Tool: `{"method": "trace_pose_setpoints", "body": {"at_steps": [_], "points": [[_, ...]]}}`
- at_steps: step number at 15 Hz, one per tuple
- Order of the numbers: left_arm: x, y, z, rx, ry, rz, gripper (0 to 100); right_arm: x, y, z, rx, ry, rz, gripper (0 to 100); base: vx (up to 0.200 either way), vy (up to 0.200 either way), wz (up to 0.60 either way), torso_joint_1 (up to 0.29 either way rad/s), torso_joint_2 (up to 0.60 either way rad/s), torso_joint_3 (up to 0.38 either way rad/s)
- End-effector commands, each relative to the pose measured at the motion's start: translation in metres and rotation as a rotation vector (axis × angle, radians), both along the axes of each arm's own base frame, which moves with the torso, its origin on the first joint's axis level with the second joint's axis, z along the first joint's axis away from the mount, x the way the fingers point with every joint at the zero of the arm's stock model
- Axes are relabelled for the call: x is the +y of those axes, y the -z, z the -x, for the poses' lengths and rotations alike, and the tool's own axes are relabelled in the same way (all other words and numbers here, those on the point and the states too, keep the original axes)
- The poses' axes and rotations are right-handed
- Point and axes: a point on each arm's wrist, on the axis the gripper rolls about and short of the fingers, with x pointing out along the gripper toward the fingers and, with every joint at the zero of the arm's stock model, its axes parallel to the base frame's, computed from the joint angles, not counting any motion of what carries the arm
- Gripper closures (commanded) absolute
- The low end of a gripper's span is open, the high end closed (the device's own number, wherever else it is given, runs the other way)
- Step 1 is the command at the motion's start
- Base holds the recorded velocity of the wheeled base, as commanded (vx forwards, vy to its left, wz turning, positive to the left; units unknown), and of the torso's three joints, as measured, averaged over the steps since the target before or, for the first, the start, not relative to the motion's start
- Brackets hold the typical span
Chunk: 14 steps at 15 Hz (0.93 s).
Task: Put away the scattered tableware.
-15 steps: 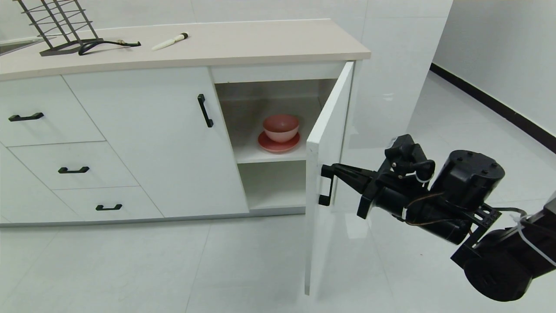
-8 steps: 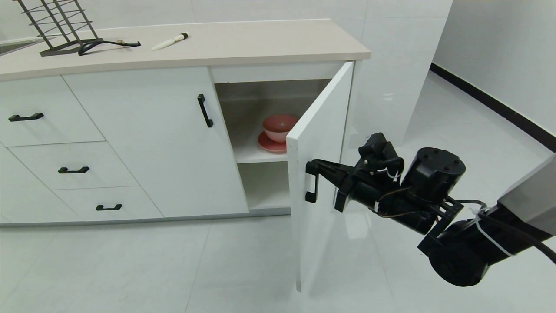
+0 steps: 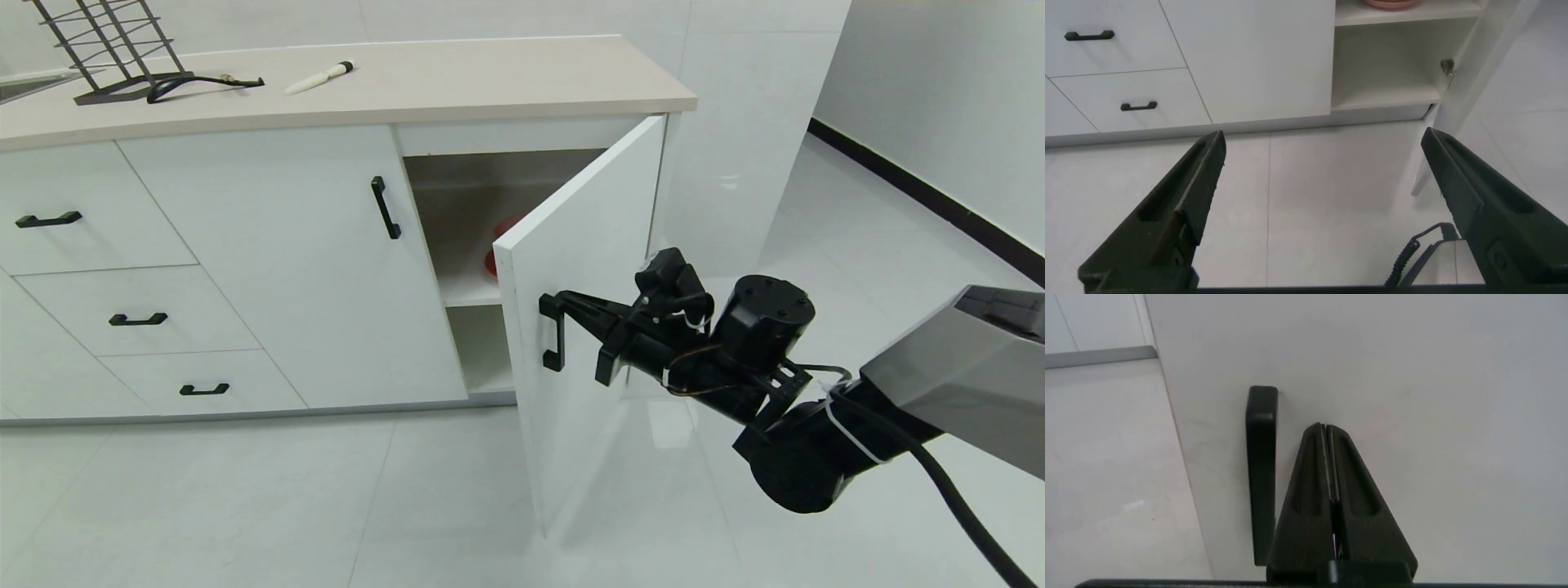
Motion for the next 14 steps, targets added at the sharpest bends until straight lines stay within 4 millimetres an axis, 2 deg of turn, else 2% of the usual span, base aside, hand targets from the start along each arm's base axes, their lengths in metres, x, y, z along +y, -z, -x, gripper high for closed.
{"method": "trace_pose_setpoints", "body": {"at_steps": [1, 10, 14], "points": [[0.000, 0.000, 0.000, 0.000, 0.001, 0.000, 0, 0.005, 0.002, -0.006, -0.009, -0.002, -0.006, 100, 0.000, 0.000, 0.00, 0.000, 0.00, 0.000], [0.000, 0.000, 0.000, 0.000, 0.001, 0.000, 0, 0.020, 0.001, -0.024, -0.062, -0.003, -0.038, 100, 0.000, 0.000, 0.00, 0.000, 0.00, 0.000], [0.000, 0.000, 0.000, 0.000, 0.001, 0.000, 0, 0.036, 0.007, -0.022, -0.067, -0.037, -0.043, 100, 0.000, 0.000, 0.00, 0.000, 0.00, 0.000]]}}
